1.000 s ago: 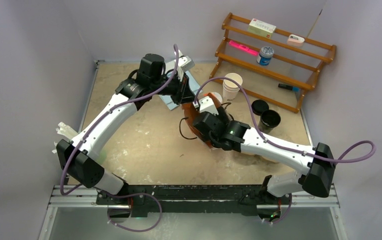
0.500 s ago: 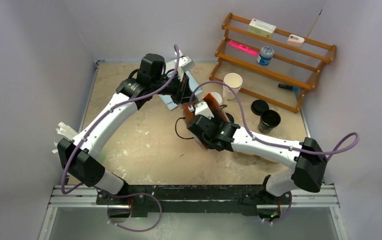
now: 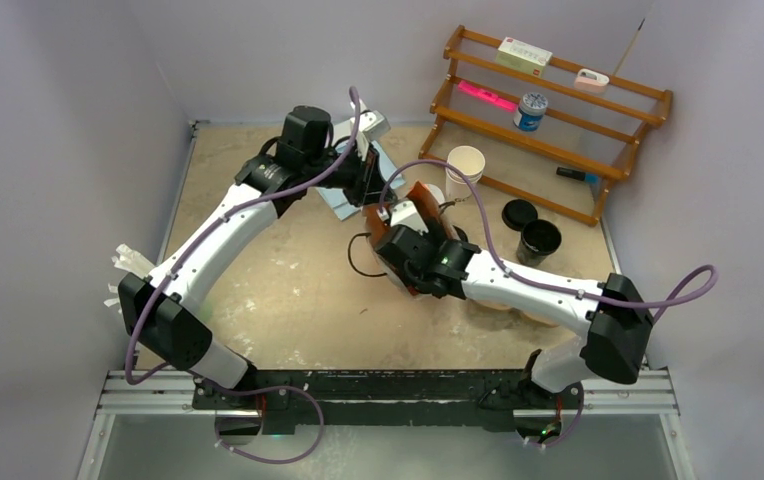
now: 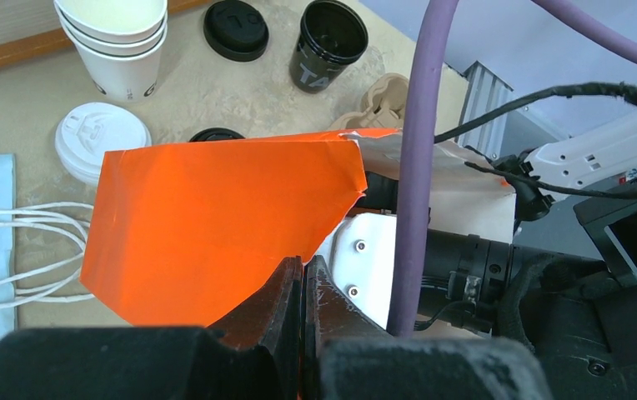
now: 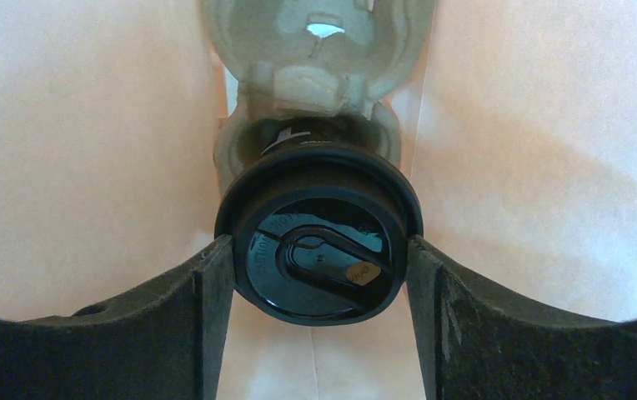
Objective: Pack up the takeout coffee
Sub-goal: Place the coffee cup on the cup tray.
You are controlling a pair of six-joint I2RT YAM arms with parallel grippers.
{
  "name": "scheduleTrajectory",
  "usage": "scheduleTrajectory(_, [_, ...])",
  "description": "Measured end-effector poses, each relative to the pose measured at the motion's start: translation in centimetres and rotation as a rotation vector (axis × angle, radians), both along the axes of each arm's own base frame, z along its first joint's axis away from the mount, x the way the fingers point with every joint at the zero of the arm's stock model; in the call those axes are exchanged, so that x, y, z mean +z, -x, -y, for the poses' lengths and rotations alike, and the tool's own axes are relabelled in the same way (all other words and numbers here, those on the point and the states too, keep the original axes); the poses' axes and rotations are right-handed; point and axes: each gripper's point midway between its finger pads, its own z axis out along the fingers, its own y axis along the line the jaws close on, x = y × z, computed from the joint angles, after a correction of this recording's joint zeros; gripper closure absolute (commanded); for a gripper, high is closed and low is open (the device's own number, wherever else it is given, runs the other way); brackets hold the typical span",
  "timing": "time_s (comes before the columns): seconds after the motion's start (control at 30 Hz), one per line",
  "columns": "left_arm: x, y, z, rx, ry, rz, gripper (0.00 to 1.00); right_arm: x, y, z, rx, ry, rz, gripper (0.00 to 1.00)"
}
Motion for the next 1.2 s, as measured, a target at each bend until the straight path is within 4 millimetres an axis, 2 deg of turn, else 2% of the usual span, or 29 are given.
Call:
scheduleTrajectory(0.3, [1.2,0.4,0.3,0.016,0.041,-0.077,1.0,1.0,1.1,-0.4,0.032,-0.023,-0.091,1.0])
scheduleTrajectory(0.67, [1.3,1.2,0.2,0.047,0.076,-0.238,1.0,1.3,3.4,-0.7,0.071,-0.048,-0.221,1.0])
scheduleTrajectory(0.87, [0.2,1.4,0.1,0.059,0.097,-0.335,1.0,1.2,5.2,-0.5,0.084,-0.025,-0.333,1.0])
scheduleTrajectory(1.0, [-1.5,1.1,-0.2,0.08,0.09,-0.403,1.0,0.2,6.0,-0.6,0.078,-0.007,-0.398,1.0])
scheduleTrajectory(1.2, [-3.4,0.2,-0.1,0.1,0.067,-0.449,1.0,-1.0,6.3,-0.7,0.064,-0.011,-0.459,1.0])
